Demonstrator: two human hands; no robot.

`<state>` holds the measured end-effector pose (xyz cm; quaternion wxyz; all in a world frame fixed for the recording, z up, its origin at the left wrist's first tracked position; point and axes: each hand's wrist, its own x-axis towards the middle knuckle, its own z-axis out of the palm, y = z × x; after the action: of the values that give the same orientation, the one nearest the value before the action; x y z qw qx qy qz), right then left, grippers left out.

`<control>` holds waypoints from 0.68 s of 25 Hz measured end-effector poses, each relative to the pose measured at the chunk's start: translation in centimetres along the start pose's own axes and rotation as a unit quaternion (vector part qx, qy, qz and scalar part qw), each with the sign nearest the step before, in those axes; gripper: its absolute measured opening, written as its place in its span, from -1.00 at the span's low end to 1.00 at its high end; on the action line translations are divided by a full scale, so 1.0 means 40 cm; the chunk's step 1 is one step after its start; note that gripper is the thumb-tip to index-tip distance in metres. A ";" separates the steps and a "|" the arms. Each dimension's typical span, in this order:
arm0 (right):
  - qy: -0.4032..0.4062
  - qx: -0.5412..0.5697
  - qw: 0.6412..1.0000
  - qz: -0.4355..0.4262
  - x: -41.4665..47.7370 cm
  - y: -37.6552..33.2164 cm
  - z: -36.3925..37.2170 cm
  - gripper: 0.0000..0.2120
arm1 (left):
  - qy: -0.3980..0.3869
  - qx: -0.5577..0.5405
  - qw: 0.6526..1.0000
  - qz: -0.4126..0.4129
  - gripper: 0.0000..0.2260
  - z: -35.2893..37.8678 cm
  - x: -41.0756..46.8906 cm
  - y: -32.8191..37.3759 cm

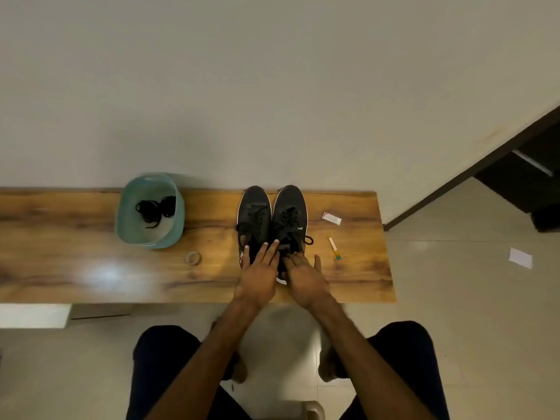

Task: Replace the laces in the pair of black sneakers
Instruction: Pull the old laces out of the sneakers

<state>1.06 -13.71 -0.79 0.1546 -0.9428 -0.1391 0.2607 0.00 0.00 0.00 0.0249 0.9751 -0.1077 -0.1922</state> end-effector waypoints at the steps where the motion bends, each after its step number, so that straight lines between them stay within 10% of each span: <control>1: 0.005 -0.003 1.000 -0.001 0.008 0.009 0.031 -0.57 | 0.007 0.033 0.999 0.015 -0.39 0.030 0.009 0.005; 7: 0.127 0.028 0.991 -0.030 0.000 0.058 0.170 -0.61 | 0.148 0.078 0.984 0.068 -0.42 0.184 0.025 -0.003; 17: 0.170 0.035 0.981 -0.081 -0.103 0.066 0.257 -0.54 | 0.072 0.080 0.993 0.040 -0.28 0.226 -0.133 0.065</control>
<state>-7.35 -15.28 -8.32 0.2300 -0.9528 -0.1778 0.0878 -8.76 -1.42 -6.15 -0.0380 0.9802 -0.1596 -0.1109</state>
